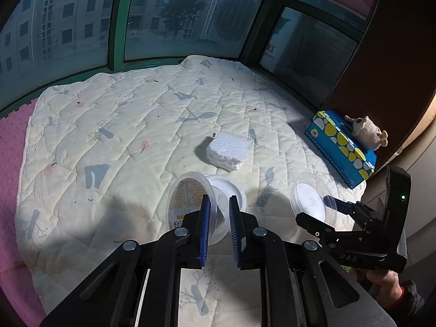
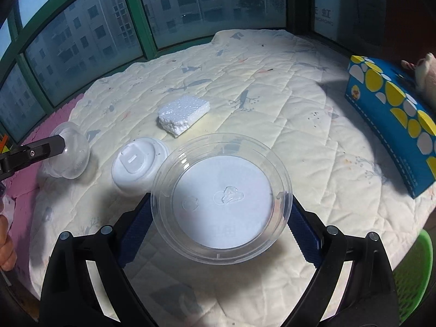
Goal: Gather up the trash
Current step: 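Carry cup and dish over the green basket and open both tools, then move both open tools back over the mat, then grasp the white cup lid with the left tool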
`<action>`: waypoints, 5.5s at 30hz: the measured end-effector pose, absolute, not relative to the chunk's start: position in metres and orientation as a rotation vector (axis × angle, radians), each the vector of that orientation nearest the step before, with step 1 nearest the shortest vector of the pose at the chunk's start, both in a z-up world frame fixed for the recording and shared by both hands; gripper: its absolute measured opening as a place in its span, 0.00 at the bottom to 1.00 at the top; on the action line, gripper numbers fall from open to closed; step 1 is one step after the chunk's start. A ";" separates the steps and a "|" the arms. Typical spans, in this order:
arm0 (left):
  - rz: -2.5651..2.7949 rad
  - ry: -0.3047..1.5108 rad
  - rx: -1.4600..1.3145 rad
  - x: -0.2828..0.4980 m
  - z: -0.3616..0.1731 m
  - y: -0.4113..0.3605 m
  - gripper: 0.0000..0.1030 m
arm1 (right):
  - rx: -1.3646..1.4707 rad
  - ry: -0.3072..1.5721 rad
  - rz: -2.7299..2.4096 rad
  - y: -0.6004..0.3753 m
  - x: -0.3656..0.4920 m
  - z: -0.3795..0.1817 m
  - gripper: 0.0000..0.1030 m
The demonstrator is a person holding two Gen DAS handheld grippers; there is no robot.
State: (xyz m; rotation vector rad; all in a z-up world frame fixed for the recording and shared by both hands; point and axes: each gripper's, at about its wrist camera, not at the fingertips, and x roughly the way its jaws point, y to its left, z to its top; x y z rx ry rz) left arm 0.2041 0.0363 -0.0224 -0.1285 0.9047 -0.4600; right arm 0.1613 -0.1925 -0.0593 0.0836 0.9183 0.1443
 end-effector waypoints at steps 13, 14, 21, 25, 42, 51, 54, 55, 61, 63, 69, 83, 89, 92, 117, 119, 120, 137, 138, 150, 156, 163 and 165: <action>-0.597 0.874 -0.093 0.149 0.000 -0.024 0.11 | 0.153 0.850 0.032 -0.251 0.072 -0.037 0.89; -0.608 0.873 -0.086 0.146 0.001 -0.030 0.11 | 0.163 0.848 0.016 -0.258 0.065 -0.037 0.89; -0.689 0.890 -0.056 0.126 -0.001 -0.077 0.10 | 0.229 0.861 -0.106 -0.312 0.019 -0.048 0.89; -0.741 0.908 -0.052 0.118 -0.005 -0.103 0.10 | 0.253 0.862 -0.182 -0.344 -0.004 -0.053 0.89; -0.929 0.963 0.041 0.081 -0.011 -0.217 0.10 | 0.391 0.936 -0.372 -0.449 -0.053 -0.096 0.90; -0.980 1.001 0.089 0.069 -0.021 -0.255 0.10 | 0.429 0.920 -0.384 -0.463 -0.061 -0.099 0.93; -1.003 1.016 0.108 0.063 -0.026 -0.269 0.10 | 0.441 0.900 -0.389 -0.467 -0.070 -0.093 0.93; -1.012 1.021 0.117 0.061 -0.028 -0.274 0.10 | 0.446 0.892 -0.391 -0.468 -0.073 -0.090 0.93; -1.055 1.071 0.165 0.046 -0.045 -0.307 0.10 | 0.486 0.838 -0.400 -0.475 -0.095 -0.077 0.93; -1.069 1.083 0.183 0.041 -0.051 -0.316 0.10 | 0.494 0.824 -0.405 -0.476 -0.103 -0.074 0.93; -1.089 1.136 0.216 0.032 -0.068 -0.340 0.10 | 0.526 0.794 -0.414 -0.482 -0.116 -0.071 0.93; -1.085 1.149 0.169 0.033 -0.071 -0.328 0.41 | 0.558 0.774 -0.408 -0.481 -0.128 -0.065 0.93; -0.990 1.104 0.144 0.047 -0.058 -0.289 0.47 | 0.518 0.770 -0.359 -0.461 -0.115 -0.054 0.93; -0.938 1.075 0.119 0.055 -0.052 -0.265 0.53 | 0.490 0.771 -0.321 -0.447 -0.104 -0.047 0.93; -0.279 0.989 0.066 0.207 -0.066 -0.035 0.83 | 0.310 0.827 -0.005 -0.315 0.019 -0.027 0.93; -0.278 1.000 0.063 0.215 -0.072 -0.029 0.83 | 0.301 0.835 0.010 -0.306 0.026 -0.028 0.93; -0.290 1.009 0.064 0.219 -0.076 -0.028 0.83 | 0.297 0.839 0.017 -0.303 0.030 -0.029 0.93; -0.318 1.050 0.113 0.253 -0.111 -0.032 0.83 | 0.254 0.880 0.072 -0.270 0.077 -0.035 0.93; -0.327 1.054 0.110 0.254 -0.112 -0.032 0.81 | 0.251 0.882 0.075 -0.268 0.080 -0.035 0.93; -0.317 1.020 0.035 0.243 -0.095 -0.002 0.79 | 0.199 0.894 0.121 -0.243 0.118 -0.038 0.93; -0.277 0.983 -0.039 0.233 -0.071 0.039 0.79 | 0.166 0.908 0.179 -0.214 0.157 -0.043 0.93; -0.255 0.950 -0.074 0.223 -0.052 0.070 0.79 | 0.092 0.913 0.240 -0.171 0.211 -0.053 0.93; -0.251 0.946 -0.084 0.222 -0.050 0.077 0.79 | 0.078 0.921 0.254 -0.161 0.228 -0.058 0.93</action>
